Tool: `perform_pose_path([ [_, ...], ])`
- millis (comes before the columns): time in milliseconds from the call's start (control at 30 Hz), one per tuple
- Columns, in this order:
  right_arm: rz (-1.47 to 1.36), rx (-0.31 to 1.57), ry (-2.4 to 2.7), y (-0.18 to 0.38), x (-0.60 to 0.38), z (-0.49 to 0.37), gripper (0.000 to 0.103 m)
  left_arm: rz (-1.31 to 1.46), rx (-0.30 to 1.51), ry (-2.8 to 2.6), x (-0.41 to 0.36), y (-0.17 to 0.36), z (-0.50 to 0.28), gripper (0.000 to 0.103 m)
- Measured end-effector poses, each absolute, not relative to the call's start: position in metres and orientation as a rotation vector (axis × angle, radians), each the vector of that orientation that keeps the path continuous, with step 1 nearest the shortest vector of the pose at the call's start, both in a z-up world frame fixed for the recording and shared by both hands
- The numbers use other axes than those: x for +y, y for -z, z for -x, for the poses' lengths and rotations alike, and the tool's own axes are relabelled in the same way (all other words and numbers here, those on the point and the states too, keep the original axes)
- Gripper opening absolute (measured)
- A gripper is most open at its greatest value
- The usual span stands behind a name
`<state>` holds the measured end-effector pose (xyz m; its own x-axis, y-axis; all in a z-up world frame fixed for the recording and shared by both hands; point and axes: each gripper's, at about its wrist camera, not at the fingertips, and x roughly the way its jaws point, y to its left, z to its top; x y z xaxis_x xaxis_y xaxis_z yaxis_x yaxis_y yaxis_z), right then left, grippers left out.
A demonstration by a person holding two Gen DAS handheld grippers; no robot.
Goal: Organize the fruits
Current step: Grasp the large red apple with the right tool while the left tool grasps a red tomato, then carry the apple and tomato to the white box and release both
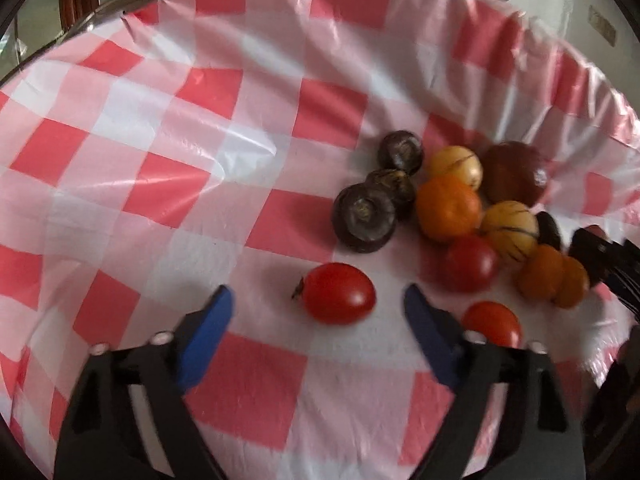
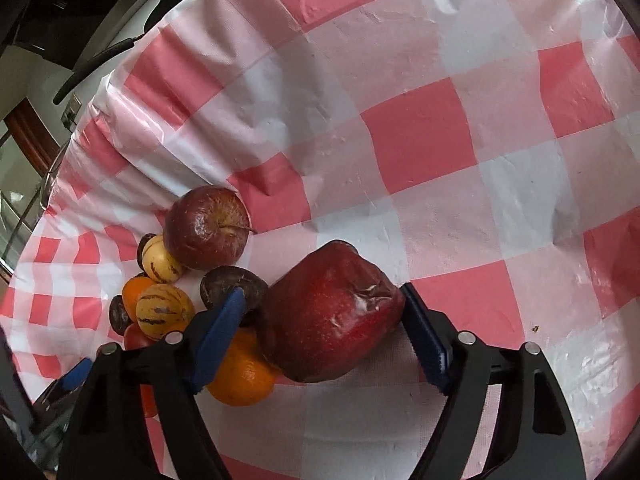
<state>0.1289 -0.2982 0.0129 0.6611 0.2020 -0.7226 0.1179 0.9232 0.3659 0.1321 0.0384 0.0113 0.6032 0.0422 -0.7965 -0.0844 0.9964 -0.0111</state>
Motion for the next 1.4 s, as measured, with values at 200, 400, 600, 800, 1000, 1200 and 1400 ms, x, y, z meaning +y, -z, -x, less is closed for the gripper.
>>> perform_pose_path([
  [200, -0.361, 0.86, -0.032, -0.013, -0.292, -0.129, 0.077, 0.001, 0.917, -0.056, 0.031, -0.008, -0.134, 0.043],
  [400, -0.325, 0.872, -0.014, -0.01, -0.266, -0.139, 0.078, 0.084, 0.904, -0.045, 0.043, -0.011, -0.131, 0.038],
  [600, -0.309, 0.876, -0.003, -0.008, -0.249, -0.147, 0.076, 0.166, 0.886, -0.01, 0.057, -0.011, -0.129, 0.038],
  [800, -0.323, 0.896, 0.019, -0.016, -0.253, -0.122, 0.064, 0.205, 0.861, -0.001, 0.064, -0.018, -0.096, 0.038],
  [1000, -0.44, 0.875, -0.011, -0.028, -0.248, -0.06, 0.064, 0.189, 0.852, 0.015, 0.063, -0.029, -0.032, 0.038],
  [1200, -0.442, 0.887, -0.092, -0.037, -0.228, -0.008, 0.064, 0.157, 0.838, 0.005, 0.068, -0.031, 0.024, 0.038],
  [1400, -0.365, 0.899, -0.236, -0.041, -0.17, 0.041, 0.064, 0.11, 0.794, -0.037, 0.085, -0.041, 0.088, 0.038],
])
